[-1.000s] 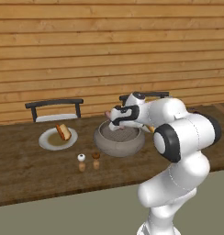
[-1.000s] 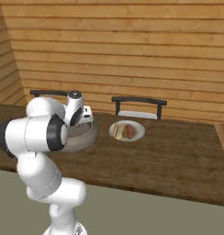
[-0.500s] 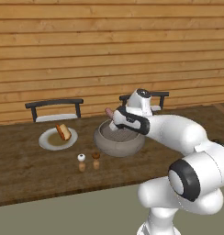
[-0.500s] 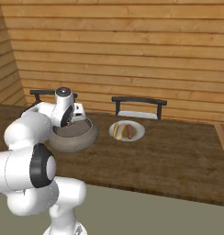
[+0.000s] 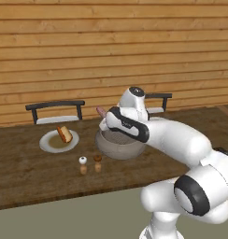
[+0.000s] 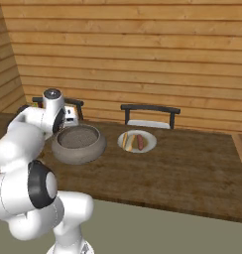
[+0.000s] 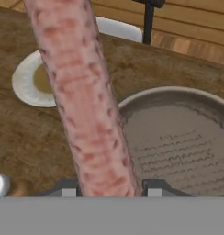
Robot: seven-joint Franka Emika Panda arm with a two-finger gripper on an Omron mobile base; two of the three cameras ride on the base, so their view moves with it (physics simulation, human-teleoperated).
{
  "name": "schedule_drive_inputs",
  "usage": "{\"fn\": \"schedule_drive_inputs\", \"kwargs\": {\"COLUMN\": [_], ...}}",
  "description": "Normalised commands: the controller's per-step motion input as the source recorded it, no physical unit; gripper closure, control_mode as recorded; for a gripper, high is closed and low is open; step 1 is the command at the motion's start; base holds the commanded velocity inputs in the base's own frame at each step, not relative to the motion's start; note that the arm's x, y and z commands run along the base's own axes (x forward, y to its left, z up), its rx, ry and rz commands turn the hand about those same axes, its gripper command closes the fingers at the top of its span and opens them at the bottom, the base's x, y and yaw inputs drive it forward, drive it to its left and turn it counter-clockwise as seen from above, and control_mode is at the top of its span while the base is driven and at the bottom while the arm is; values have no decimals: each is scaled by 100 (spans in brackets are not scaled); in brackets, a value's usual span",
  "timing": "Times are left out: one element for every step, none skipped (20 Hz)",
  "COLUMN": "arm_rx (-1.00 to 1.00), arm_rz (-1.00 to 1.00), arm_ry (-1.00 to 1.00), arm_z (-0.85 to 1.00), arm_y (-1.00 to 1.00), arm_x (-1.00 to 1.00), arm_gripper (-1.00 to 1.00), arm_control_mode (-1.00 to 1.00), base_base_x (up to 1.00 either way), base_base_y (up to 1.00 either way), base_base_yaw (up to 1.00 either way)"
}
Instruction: Place one bun and one sausage from the bowl on each plate.
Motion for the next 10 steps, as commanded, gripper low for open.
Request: {"fn": "schedule_drive_inputs", "kwargs": {"arm_rx": [0, 0, 0, 0, 0, 0, 0, 0, 0, 0], "arm_rz": [0, 0, 0, 0, -6, -8, -7, -3, 0, 0], "arm_ry": [1, 2, 9, 9, 18, 20, 21, 23, 25, 26], "arm_z": [17, 11, 8, 10, 25, 15, 11, 0, 0, 0], "arm_y": [73, 77, 84, 89, 99, 99, 89, 78, 71, 70], "arm_x": [-18, -20, -7, 0, 4, 13, 4, 0, 0, 0], "arm_gripper": [100, 100, 100, 100, 100, 100, 100, 100, 100, 100], "arm_control_mode": [-100, -100, -100, -100, -100, -100, -100, -100, -100, -100], "base_base_x": [0, 0, 0, 0, 0, 0, 0, 0, 0, 0], "base_base_y": [0, 0, 0, 0, 0, 0, 0, 0, 0, 0], "base_base_yaw": [0, 0, 0, 0, 0, 0, 0, 0, 0, 0]}}
